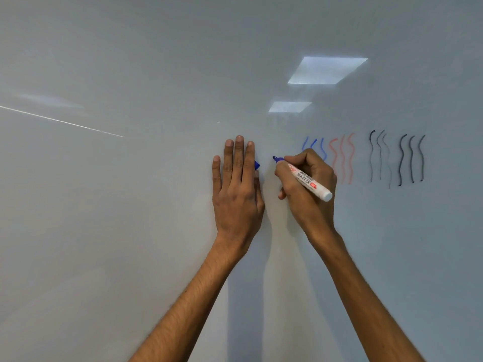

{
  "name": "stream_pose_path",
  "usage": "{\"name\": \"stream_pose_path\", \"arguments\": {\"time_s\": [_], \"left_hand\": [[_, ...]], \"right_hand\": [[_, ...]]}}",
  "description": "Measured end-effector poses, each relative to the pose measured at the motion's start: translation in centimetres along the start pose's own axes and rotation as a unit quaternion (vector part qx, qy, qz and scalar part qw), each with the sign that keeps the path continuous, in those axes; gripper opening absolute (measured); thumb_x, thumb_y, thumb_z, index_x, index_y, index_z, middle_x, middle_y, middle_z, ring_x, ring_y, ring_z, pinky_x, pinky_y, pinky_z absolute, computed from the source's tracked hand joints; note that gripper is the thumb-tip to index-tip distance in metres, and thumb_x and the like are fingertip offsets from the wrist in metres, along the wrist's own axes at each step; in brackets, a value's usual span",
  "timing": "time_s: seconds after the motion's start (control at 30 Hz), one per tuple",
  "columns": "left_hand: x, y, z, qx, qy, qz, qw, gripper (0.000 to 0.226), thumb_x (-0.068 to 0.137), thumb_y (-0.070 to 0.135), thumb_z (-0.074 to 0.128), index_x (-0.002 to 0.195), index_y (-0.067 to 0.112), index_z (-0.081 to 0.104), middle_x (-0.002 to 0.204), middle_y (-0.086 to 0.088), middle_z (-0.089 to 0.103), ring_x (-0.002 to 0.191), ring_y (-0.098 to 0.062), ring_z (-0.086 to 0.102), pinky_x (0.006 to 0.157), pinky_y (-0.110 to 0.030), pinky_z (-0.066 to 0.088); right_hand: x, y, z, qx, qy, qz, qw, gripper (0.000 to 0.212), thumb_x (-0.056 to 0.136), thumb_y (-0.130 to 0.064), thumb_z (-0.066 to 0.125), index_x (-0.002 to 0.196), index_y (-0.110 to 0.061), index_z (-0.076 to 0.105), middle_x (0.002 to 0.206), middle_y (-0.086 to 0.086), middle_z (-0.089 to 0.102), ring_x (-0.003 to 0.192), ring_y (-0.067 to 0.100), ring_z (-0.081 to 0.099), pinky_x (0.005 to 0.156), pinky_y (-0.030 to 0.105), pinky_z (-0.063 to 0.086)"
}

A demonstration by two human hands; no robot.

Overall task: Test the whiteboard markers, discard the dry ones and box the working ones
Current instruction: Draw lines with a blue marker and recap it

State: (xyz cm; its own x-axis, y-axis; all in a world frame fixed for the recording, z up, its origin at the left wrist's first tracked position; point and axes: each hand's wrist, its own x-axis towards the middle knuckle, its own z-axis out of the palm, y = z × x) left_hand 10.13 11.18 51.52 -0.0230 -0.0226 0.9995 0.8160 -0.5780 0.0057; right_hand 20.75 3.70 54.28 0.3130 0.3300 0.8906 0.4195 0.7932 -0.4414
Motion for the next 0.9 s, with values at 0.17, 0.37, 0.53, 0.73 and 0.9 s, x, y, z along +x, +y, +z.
{"name": "stream_pose_path", "arguments": {"time_s": [0.17, 0.37, 0.53, 0.73, 0.9], "left_hand": [[-0.2, -0.1, 0.0, 0.008, -0.001, 0.003, 1.000, 0.052, 0.104, 0.017, 0.040, 0.153, 0.005, 0.028, 0.161, -0.013, 0.022, 0.150, -0.028, 0.016, 0.123, -0.048, 0.015], [-0.5, -0.1, 0.0, 0.010, 0.002, 0.001, 1.000, 0.051, 0.104, 0.015, 0.041, 0.152, 0.005, 0.028, 0.161, -0.014, 0.023, 0.150, -0.028, 0.017, 0.122, -0.048, 0.016], [-0.8, 0.1, -0.1, 0.009, -0.001, 0.001, 1.000, 0.052, 0.104, 0.016, 0.040, 0.153, 0.006, 0.027, 0.161, -0.013, 0.023, 0.151, -0.027, 0.016, 0.123, -0.048, 0.015], [-0.9, 0.0, 0.0, -0.003, 0.000, -0.005, 1.000, 0.050, 0.104, 0.018, 0.040, 0.152, 0.005, 0.030, 0.160, -0.013, 0.024, 0.150, -0.027, 0.017, 0.123, -0.048, 0.015], [-1.1, 0.0, 0.0, 0.000, 0.002, -0.003, 1.000, 0.051, 0.104, 0.016, 0.041, 0.152, 0.005, 0.030, 0.160, -0.013, 0.024, 0.150, -0.028, 0.017, 0.123, -0.048, 0.015]], "right_hand": [[-2.6, 1.4, -0.3, -0.017, 0.007, -0.009, 1.000, 0.014, 0.086, -0.015, 0.071, 0.081, -0.010, 0.058, 0.069, 0.005, 0.060, 0.054, 0.025, 0.061, 0.049, 0.039, 0.055], [-4.3, 1.9, -0.8, -0.016, -0.007, 0.041, 0.999, 0.016, 0.083, -0.015, 0.072, 0.077, -0.010, 0.059, 0.068, 0.005, 0.063, 0.052, 0.025, 0.061, 0.044, 0.034, 0.053], [-3.2, 0.2, -1.2, 0.038, -0.019, 0.093, 0.995, 0.011, 0.085, -0.009, 0.073, 0.080, -0.010, 0.063, 0.077, 0.011, 0.071, 0.053, 0.025, 0.064, 0.044, 0.023, 0.050], [0.2, -1.5, 0.0, 0.059, 0.013, 0.039, 0.997, 0.016, 0.090, -0.016, 0.072, 0.100, -0.007, 0.064, 0.087, 0.009, 0.071, 0.055, 0.020, 0.065, 0.048, 0.018, 0.049], [1.1, -1.0, 1.4, 0.068, 0.012, 0.031, 0.997, 0.016, 0.091, -0.018, 0.071, 0.100, -0.006, 0.064, 0.088, 0.010, 0.070, 0.057, 0.020, 0.065, 0.050, 0.023, 0.053]]}}
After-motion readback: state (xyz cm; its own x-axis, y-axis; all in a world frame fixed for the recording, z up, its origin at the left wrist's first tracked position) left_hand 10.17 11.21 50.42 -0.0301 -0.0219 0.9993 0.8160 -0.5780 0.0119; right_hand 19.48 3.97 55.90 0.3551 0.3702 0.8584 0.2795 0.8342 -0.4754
